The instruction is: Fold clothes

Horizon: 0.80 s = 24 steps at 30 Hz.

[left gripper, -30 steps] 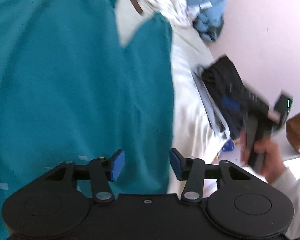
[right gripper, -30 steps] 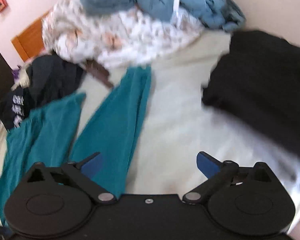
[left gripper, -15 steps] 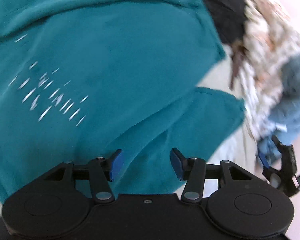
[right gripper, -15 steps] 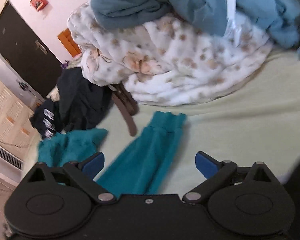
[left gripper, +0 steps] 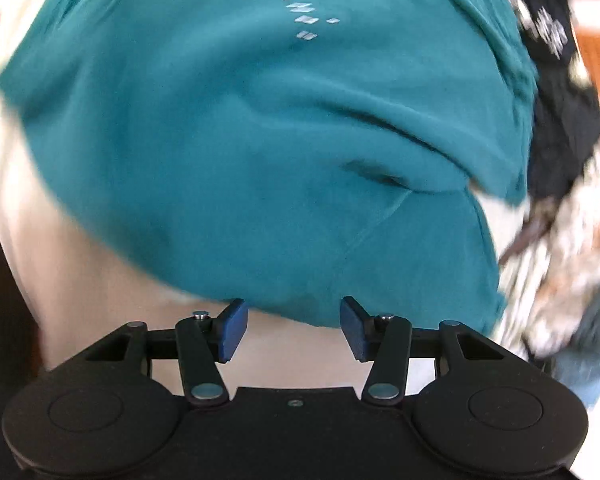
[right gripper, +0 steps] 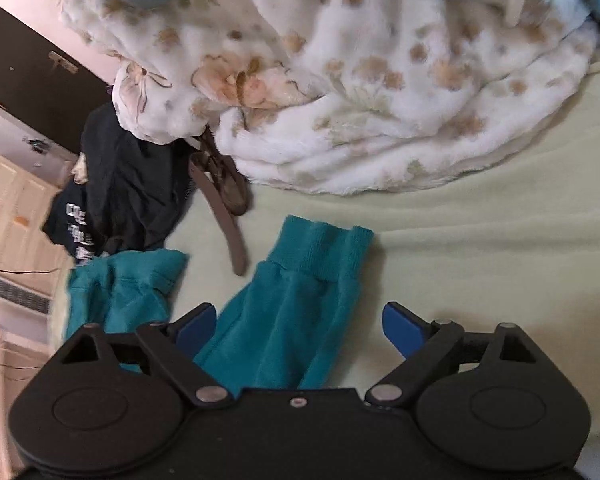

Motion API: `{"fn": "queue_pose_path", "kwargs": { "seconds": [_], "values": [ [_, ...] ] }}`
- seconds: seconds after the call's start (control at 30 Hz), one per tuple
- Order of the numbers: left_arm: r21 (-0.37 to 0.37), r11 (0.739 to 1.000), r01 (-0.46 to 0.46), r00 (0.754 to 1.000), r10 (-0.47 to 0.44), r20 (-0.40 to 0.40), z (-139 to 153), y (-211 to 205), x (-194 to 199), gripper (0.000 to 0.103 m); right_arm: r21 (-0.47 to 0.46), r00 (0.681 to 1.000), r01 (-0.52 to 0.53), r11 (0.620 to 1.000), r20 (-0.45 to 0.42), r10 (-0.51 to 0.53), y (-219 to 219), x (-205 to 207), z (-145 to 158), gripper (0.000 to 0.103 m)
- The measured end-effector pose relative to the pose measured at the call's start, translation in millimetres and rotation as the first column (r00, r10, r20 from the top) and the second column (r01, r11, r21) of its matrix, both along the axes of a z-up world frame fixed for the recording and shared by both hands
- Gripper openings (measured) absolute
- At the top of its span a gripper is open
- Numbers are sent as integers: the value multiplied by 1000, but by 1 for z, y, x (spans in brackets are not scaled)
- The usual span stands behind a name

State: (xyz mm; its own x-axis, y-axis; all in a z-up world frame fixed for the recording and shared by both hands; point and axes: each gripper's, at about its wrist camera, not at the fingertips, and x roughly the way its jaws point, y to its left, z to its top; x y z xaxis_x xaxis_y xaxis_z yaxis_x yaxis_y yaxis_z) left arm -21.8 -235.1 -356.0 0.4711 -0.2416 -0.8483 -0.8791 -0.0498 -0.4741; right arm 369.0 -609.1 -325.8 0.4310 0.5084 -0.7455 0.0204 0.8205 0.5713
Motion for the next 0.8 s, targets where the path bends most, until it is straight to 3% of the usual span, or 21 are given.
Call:
{"fn": "queue_pose_path", "kwargs": {
  "seconds": [0.13, 0.2, 0.33, 0.43, 0.57, 0.73, 0.8],
  "values": [
    [51, 989, -139, 990, 138, 19, -3, -23, 1, 54, 66, 999, -33, 997, -40, 36, -2, 17, -9, 90],
    [97, 959, -266, 964, 263, 43, -4, -25, -1, 54, 74, 997, -62, 995, -44, 65, 2, 24, -11, 90],
    [141, 915, -377, 926, 370, 76, -14, -31, 3, 54, 70, 990, -131, 989, -45, 134, 9, 35, -18, 87],
    [141, 888, -438, 899, 432, 68, -24, -36, 1, 50, 70, 988, -125, 990, -84, 131, 3, 44, -29, 86],
    [149, 886, -440, 898, 437, 54, -27, -44, 0, 36, 51, 987, -118, 992, -104, 123, -8, 50, -35, 85],
    [145, 890, -433, 901, 431, 48, -29, -36, 1, 36, 69, 989, -91, 993, -115, 98, -18, 58, -46, 85],
    [132, 891, -434, 901, 430, 53, -31, -33, -3, 36, 102, 986, -66, 993, -148, 81, -17, 62, -60, 78]
  ]
}}
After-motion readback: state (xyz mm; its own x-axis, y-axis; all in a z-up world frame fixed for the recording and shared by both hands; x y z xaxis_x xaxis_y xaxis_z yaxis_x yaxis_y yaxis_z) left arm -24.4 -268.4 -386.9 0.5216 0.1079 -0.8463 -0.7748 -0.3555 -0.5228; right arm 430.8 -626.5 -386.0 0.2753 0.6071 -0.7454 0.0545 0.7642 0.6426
